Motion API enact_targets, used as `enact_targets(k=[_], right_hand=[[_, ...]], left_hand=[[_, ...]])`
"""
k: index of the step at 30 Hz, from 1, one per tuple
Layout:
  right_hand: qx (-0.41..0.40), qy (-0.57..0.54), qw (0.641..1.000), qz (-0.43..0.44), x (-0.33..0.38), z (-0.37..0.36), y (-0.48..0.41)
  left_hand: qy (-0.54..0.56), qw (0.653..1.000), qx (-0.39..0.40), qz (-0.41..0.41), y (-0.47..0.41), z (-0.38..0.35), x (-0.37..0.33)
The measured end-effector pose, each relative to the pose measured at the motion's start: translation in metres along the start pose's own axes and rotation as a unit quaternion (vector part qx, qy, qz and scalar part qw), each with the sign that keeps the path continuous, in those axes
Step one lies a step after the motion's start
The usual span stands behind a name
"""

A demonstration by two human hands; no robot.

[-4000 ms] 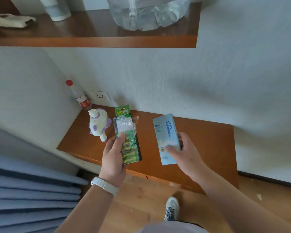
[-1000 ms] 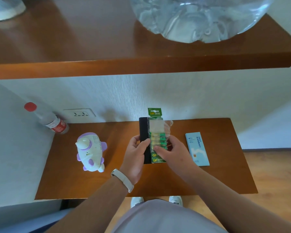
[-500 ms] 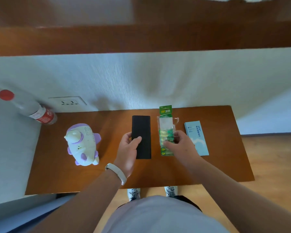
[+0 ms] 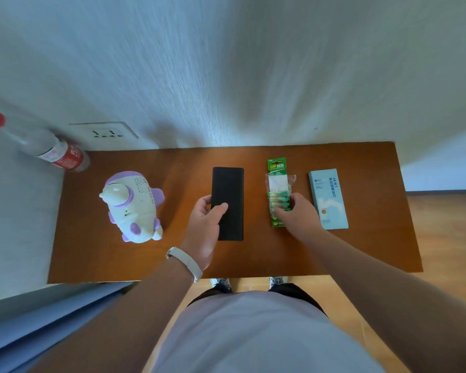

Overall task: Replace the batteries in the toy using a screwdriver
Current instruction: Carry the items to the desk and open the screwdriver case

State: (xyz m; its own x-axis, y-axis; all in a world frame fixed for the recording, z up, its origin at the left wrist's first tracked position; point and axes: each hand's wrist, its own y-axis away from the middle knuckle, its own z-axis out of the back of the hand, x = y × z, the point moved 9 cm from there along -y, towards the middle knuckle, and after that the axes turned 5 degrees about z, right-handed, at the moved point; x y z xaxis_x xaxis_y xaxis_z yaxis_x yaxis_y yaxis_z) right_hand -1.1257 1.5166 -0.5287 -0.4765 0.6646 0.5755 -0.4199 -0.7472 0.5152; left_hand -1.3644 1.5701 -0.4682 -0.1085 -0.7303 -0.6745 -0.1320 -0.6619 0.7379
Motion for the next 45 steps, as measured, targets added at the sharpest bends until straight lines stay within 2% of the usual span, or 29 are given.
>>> enact_targets(k=[3, 6, 13, 17, 22, 27, 36, 45], right_hand=[[-0.022, 0.045, 0.999, 0.003, -0.001, 0.004, 0.001], [-0.022, 0.046, 0.999, -0.001, -0.001, 0.01, 0.006], [-0.037, -0.063, 0.997, -0.008, 0.021, 0.045, 0.04], [0.004, -0.157, 0.987, 0.033, 0.054, 0.061, 0.072], [0.016, -0.198, 0.976, 0.091, 0.102, 0.076, 0.103], [0.032, -0.235, 0.966, 0.102, 0.131, 0.072, 0.121], [-0.021, -0.216, 0.969, 0.116, 0.132, 0.077, 0.132], [0.045, -0.203, 0.965, 0.158, 0.138, 0.076, 0.136]], left_hand=[[0.001, 1.0, 0.006, -0.012, 0.001, -0.001, -0.006], [0.011, 1.0, 0.022, -0.016, 0.004, -0.006, -0.014], [0.028, 0.998, 0.054, -0.035, 0.021, -0.02, -0.034], [0.037, 0.995, 0.079, -0.053, 0.042, -0.034, -0.05], [0.053, 0.991, 0.101, -0.07, 0.066, -0.05, -0.062], [0.077, 0.987, 0.128, -0.062, 0.086, -0.063, -0.065], [0.006, 0.991, 0.06, -0.121, 0.094, -0.054, -0.068], [-0.055, 0.984, 0.007, -0.169, 0.101, -0.045, -0.065]])
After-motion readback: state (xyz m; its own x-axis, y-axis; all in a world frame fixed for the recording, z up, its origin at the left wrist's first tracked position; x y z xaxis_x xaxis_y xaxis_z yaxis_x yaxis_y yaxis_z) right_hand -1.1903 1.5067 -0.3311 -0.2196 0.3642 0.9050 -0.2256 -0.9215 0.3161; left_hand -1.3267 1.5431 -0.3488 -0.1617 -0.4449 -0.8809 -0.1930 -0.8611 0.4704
